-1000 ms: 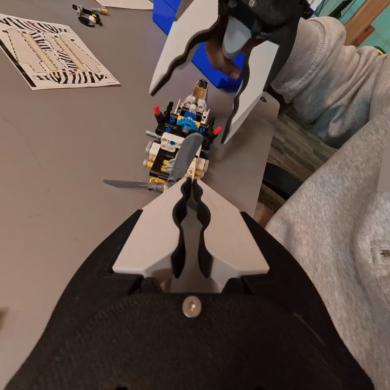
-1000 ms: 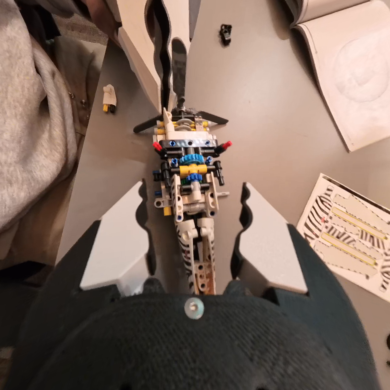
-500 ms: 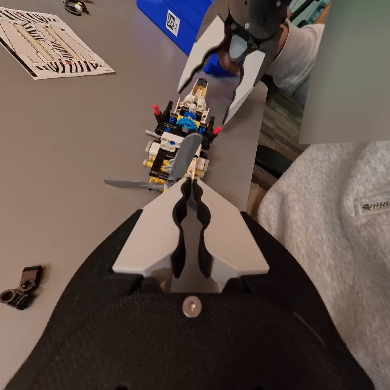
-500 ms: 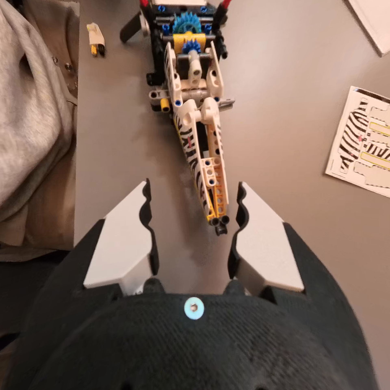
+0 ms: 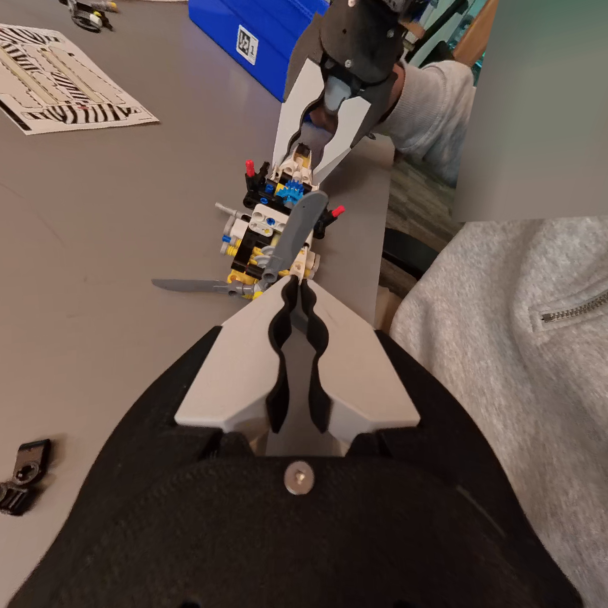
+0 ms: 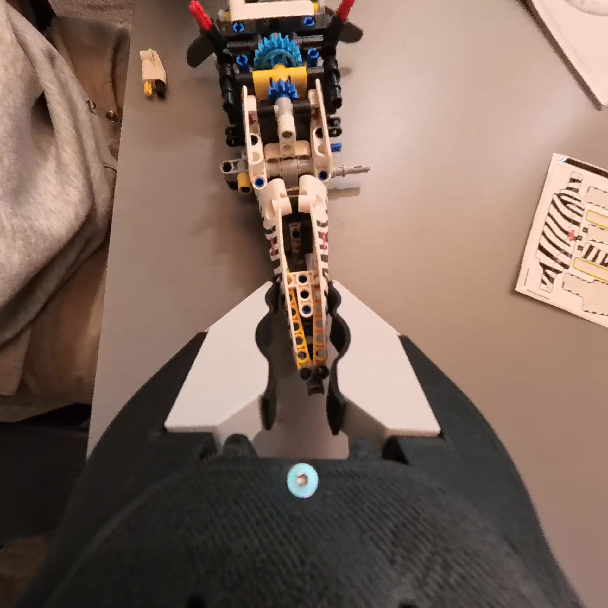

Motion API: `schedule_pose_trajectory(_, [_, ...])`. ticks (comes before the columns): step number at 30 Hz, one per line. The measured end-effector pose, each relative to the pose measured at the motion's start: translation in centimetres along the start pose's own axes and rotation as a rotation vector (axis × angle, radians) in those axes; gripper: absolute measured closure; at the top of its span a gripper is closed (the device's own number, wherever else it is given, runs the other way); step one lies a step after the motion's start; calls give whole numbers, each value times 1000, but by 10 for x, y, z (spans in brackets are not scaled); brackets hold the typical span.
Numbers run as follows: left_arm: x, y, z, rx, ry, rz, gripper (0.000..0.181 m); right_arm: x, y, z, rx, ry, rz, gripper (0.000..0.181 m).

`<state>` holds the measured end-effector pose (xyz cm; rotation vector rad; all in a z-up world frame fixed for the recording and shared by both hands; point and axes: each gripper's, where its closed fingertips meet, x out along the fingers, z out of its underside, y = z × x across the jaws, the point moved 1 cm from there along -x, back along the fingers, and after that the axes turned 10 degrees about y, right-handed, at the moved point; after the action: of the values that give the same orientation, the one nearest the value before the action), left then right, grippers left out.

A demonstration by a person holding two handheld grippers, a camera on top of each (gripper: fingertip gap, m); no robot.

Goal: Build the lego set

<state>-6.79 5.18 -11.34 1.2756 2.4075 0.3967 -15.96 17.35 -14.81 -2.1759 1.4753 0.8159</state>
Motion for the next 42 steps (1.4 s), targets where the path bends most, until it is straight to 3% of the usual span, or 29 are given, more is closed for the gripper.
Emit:
schedule_pose_trajectory(33, [6, 2, -2, 39, -96, -61, 181, 0, 5, 0, 62, 24, -63, 153])
schedule_pose_trajectory(36, [9, 2, -2, 28, -90, -63, 181, 4, 2, -4, 70, 55, -44, 145])
schedule_pose_trajectory(38, [11, 2, -1, 7, -71, -59, 181, 2, 7, -1, 58, 16, 15, 124])
schedule_pose_trajectory(40, [9, 0, 0, -6, -54, -59, 181, -9, 17, 1, 52, 6, 93, 109])
schedule_pose_trajectory(42, [7, -1, 1, -13, -43, -59, 181, -24, 21, -5, 93, 51, 140, 107])
